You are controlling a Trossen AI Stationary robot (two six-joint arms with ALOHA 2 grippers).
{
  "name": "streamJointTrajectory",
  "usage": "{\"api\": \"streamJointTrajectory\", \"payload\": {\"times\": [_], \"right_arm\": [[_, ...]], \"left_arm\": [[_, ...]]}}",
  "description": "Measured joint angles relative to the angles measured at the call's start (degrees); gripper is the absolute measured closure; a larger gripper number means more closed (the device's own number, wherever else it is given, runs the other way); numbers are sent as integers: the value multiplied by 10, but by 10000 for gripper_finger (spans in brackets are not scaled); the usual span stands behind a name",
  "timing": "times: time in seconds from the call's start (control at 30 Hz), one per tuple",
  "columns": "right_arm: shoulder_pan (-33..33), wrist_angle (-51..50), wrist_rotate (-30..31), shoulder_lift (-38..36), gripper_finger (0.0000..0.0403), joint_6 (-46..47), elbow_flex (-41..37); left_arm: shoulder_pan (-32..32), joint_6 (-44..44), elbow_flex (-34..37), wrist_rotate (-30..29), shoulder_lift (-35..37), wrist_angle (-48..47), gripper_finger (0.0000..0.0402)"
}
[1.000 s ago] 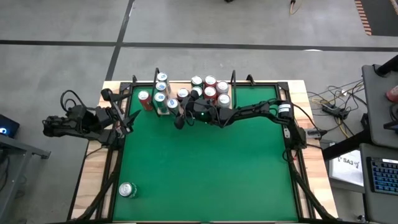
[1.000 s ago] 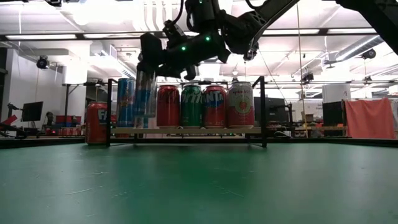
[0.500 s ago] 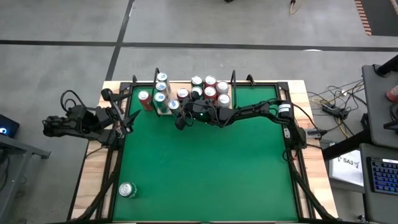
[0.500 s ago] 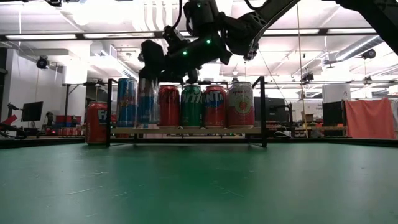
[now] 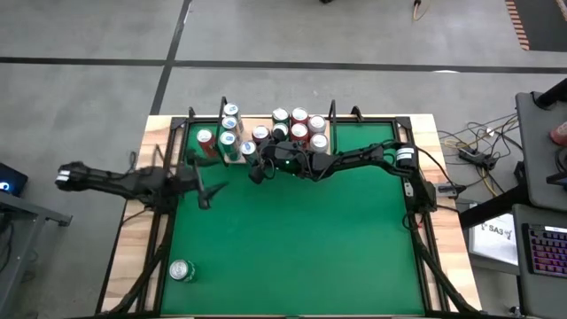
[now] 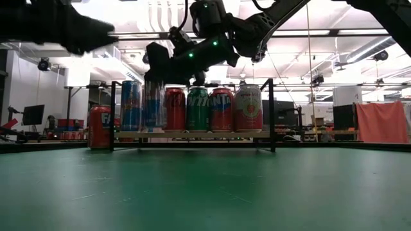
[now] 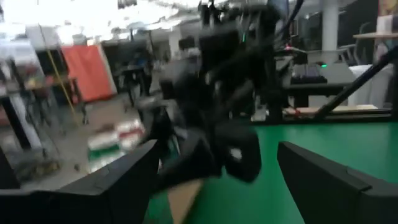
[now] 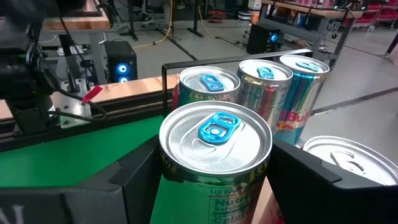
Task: Pick and place cans onto a shelf
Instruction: Put the blue silver soda can on the shelf
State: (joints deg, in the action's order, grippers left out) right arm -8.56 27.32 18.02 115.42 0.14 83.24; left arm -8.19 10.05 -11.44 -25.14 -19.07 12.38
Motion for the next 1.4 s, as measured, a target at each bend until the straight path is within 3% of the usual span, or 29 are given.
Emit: {"api": "streamJointTrajectory", "payload": {"times": [0.2, 0.43, 0.83, 0.97, 1.23, 1.3, 1.4], "right_arm": [[-2, 7, 0, 0, 156, -1, 0], [-3, 9, 0, 0, 156, 6, 0], [-5, 9, 0, 0, 156, 4, 0], [-5, 9, -2, 0, 156, 4, 0], [-5, 9, -2, 0, 156, 27, 0], [-5, 13, -2, 0, 156, 31, 0], [-5, 13, -2, 0, 156, 30, 0]], "left_arm": [[0, -64, 45, -53, -84, 72, 93], [0, -109, 51, -59, -201, 134, 93], [9, -137, 52, -86, -454, 325, 102], [15, -115, 52, -110, -530, 407, 165], [56, -115, 46, -142, -647, 505, 378], [60, -119, 43, -148, -671, 533, 391], [61, -119, 40, -149, -701, 565, 377]]}}
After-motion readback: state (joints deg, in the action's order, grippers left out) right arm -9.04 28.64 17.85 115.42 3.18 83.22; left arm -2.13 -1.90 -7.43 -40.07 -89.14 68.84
